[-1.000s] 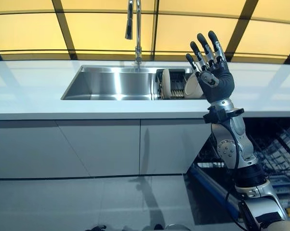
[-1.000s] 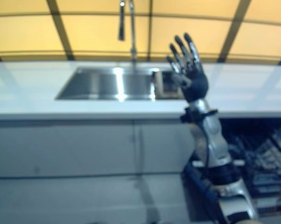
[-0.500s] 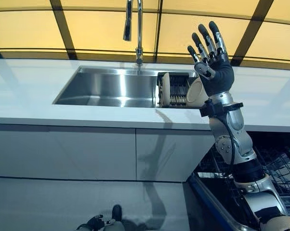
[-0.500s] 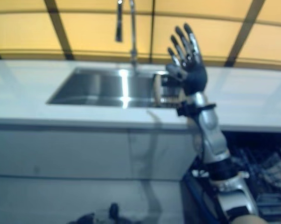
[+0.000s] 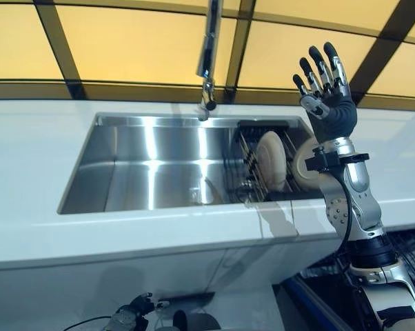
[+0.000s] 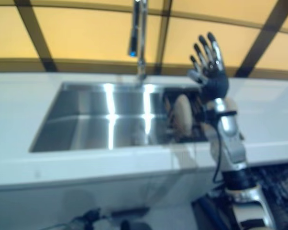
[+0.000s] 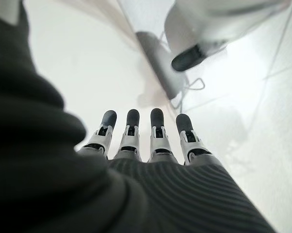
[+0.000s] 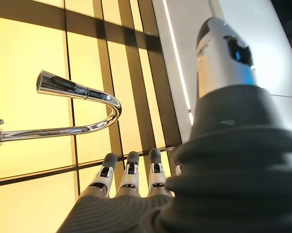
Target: Take plates into dishwasher
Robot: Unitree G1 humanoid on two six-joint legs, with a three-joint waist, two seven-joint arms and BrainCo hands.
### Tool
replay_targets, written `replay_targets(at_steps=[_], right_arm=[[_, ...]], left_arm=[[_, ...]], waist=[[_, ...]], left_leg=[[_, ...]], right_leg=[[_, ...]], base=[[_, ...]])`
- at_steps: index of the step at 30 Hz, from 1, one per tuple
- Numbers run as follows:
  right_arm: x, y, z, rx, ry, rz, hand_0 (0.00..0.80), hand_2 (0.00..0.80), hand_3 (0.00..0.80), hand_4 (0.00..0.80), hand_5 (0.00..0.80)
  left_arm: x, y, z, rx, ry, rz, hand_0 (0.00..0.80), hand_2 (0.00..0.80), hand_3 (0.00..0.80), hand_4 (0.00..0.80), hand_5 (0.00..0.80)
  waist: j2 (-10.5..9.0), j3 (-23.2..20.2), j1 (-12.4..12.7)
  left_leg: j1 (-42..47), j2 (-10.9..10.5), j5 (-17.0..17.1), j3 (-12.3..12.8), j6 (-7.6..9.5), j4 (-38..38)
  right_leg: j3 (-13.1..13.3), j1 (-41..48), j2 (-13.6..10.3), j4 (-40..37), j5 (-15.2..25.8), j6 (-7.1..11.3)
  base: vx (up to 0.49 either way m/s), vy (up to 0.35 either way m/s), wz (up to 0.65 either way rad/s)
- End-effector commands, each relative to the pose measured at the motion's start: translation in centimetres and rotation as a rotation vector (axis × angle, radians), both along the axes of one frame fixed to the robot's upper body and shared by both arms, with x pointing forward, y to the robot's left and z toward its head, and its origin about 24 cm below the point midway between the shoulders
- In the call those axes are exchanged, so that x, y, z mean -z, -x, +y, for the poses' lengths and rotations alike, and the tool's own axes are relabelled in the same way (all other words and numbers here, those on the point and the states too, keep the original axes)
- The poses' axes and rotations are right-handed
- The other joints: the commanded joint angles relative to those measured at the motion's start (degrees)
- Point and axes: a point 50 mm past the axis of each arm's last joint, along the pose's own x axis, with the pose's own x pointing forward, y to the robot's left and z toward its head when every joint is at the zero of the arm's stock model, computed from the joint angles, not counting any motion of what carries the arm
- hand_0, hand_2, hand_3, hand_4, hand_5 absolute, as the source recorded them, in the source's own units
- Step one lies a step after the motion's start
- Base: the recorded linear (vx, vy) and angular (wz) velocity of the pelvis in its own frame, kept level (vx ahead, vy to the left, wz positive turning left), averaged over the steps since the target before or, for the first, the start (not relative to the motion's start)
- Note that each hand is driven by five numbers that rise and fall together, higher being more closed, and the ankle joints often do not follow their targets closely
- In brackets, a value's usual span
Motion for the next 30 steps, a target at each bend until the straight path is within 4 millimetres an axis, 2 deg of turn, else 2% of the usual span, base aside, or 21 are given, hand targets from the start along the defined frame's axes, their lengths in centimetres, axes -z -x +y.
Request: replay_targets(at_steps=[1,3,6,9,12,20,23,30], right_arm=[[-2.4,-0.3,-2.5,0.128,-0.009,-0.078,0.0,0.0,0.0,0.0,0.0],[-2.9,-0.6,-2.8,0.174,0.0,-0.074,0.0,0.0,0.0,0.0,0.0],[-2.9,-0.9,-3.1,0.233,0.021,-0.059,0.0,0.0,0.0,0.0,0.0],[-2.9,-1.0,-3.0,0.266,0.03,-0.031,0.0,0.0,0.0,0.0,0.0],[-2.4,-1.4,-3.6,0.299,0.047,0.03,0.0,0.0,0.0,0.0,0.0],[-0.5,-2.2,-4.7,0.315,0.16,0.198,0.0,0.0,0.0,0.0,0.0],[-0.4,-2.5,-6.2,0.34,0.179,0.271,0.0,0.0,0.0,0.0,0.0],[1.6,-3.5,-8.7,0.302,0.152,0.516,0.0,0.0,0.0,0.0,0.0]], left_arm=[[0.1,1.8,1.7,-0.058,-0.046,0.039,0.0,0.0,0.0,0.0,0.0],[-0.1,1.5,2.3,-0.055,-0.064,0.037,0.0,0.0,0.0,0.0,0.0],[-0.4,0.9,2.7,-0.074,-0.076,0.027,0.0,0.0,0.0,0.0,0.0],[-0.4,0.9,2.5,-0.09,-0.068,0.024,0.0,0.0,0.0,0.0,0.0],[-0.1,1.4,2.2,-0.078,-0.061,0.04,0.0,0.0,0.0,0.0,0.0],[0.2,1.7,0.9,-0.097,-0.001,0.037,0.0,0.0,0.0,0.0,0.0],[0.4,2.0,0.3,-0.082,0.012,0.036,0.0,0.0,0.0,0.0,0.0],[0.2,2.0,1.3,-0.093,-0.026,0.046,0.0,0.0,0.0,0.0,0.0]], waist=[[0.5,-1.9,0.0],[0.24,-1.4,-0.2],[-0.82,-0.9,-1.0],[-1.03,-0.8,-1.5],[-1.21,-1.5,-1.6],[-2.34,-2.7,-1.3],[-2.63,-2.7,-1.4],[-3.08,-2.8,-1.5]], left_leg=[[-1.1,1.0,-1.2,-2.7,-3.26,-0.2],[0.0,1.2,-1.7,-3.5,-3.92,-0.6],[1.3,1.0,-3.5,-4.2,-4.89,-0.9],[2.2,1.1,-4.9,-4.6,-5.0,-0.9],[1.8,1.3,-4.9,-5.7,-4.8,-0.9],[1.8,3.0,-4.5,-3.8,-6.4,-0.9],[2.1,3.6,-4.5,-3.5,-6.97,-0.9],[2.3,3.9,-4.6,-3.2,-7.5,-0.9]], right_leg=[[-2.8,-2.5,1.1,-16.0,13.8,-2.16],[-3.7,-1.6,1.9,-24.7,13.1,-2.19],[-3.1,-0.9,3.6,-40.1,14.1,-0.93],[-2.4,-1.2,4.0,-42.5,16.3,-0.3],[-0.6,0.9,5.1,-44.0,14.5,-0.18],[-1.9,5.9,6.2,-48.1,13.2,-1.06],[-2.0,6.7,6.4,-48.4,12.6,-1.47],[-2.5,7.3,6.3,-48.6,12.2,-1.6]], base=[[0.198,-0.014,-0.07],[0.17,-0.083,0.02],[0.14,-0.113,0.05],[0.098,-0.089,0.0],[0.089,-0.148,0.23],[0.043,-0.126,-0.01],[0.027,-0.078,-0.03],[0.031,-0.027,0.03]])
